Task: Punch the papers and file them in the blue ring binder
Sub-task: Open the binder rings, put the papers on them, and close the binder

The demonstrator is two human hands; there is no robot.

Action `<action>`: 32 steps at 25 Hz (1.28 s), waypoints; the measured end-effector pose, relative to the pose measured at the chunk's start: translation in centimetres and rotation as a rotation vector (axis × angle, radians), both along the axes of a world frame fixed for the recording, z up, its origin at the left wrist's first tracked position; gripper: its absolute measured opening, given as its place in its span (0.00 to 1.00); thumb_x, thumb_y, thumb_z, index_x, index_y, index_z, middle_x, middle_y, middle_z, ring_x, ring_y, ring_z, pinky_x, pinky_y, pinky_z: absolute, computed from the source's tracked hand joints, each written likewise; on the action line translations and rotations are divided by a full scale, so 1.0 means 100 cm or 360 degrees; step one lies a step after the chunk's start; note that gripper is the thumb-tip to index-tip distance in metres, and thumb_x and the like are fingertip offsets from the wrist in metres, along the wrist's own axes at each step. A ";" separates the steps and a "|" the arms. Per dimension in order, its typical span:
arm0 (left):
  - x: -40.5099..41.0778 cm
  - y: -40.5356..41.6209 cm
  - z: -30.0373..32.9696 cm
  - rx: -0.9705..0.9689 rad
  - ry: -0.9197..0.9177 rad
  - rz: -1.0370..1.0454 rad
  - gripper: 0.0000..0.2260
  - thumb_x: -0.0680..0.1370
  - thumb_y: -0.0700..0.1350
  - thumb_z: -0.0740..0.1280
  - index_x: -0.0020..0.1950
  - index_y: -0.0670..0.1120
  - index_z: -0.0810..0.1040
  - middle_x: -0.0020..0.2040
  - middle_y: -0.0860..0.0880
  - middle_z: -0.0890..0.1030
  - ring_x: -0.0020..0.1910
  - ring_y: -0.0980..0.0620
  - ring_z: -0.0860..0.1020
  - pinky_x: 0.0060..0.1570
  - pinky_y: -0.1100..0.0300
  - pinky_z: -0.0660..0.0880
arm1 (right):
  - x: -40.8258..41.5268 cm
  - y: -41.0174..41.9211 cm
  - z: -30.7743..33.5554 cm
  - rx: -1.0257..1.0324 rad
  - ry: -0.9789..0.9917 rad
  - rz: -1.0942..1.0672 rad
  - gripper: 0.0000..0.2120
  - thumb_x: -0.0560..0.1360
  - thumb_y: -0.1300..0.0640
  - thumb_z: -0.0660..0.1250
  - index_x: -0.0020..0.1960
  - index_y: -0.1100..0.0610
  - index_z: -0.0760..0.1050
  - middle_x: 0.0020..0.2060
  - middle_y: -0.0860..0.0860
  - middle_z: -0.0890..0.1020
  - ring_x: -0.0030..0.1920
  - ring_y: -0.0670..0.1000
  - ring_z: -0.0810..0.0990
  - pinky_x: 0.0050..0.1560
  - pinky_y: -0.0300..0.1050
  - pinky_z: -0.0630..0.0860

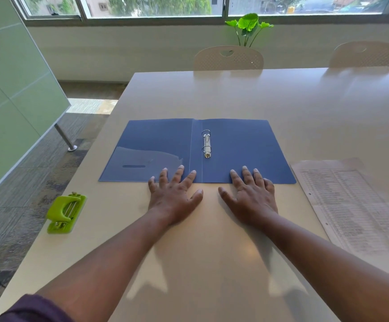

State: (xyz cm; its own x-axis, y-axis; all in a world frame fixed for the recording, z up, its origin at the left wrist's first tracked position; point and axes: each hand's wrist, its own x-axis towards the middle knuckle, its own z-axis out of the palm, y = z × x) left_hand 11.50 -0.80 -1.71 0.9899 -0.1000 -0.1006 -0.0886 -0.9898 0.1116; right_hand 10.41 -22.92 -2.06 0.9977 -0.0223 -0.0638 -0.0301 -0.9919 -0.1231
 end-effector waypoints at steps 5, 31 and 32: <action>-0.032 -0.003 0.000 -0.0030 -0.0008 -0.0003 0.33 0.77 0.71 0.46 0.81 0.64 0.51 0.84 0.54 0.51 0.82 0.40 0.46 0.76 0.36 0.44 | -0.021 0.009 0.007 0.0014 -0.0016 -0.0089 0.40 0.75 0.25 0.41 0.79 0.45 0.58 0.80 0.52 0.59 0.80 0.59 0.54 0.74 0.62 0.55; -0.090 -0.013 0.023 -0.0228 -0.0080 -0.0202 0.31 0.77 0.66 0.60 0.75 0.52 0.65 0.71 0.50 0.67 0.69 0.44 0.65 0.67 0.48 0.68 | -0.078 0.023 0.002 0.0500 -0.0242 0.0200 0.17 0.82 0.41 0.58 0.69 0.44 0.70 0.68 0.46 0.79 0.79 0.52 0.63 0.71 0.55 0.59; -0.088 -0.012 0.022 -0.0208 -0.0097 -0.0236 0.33 0.76 0.67 0.61 0.76 0.52 0.65 0.72 0.50 0.66 0.69 0.44 0.65 0.68 0.48 0.67 | -0.086 0.023 0.002 0.0502 -0.0244 0.0199 0.17 0.82 0.40 0.57 0.69 0.44 0.70 0.68 0.46 0.79 0.78 0.52 0.63 0.71 0.55 0.59</action>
State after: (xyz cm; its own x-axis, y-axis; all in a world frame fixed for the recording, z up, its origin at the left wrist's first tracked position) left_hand 2.67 -2.01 0.46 0.9672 -0.2535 -0.0174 -0.2430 -0.9428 0.2280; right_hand 1.83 -20.65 -1.84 0.9900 0.0974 0.1023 0.1316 -0.8995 -0.4167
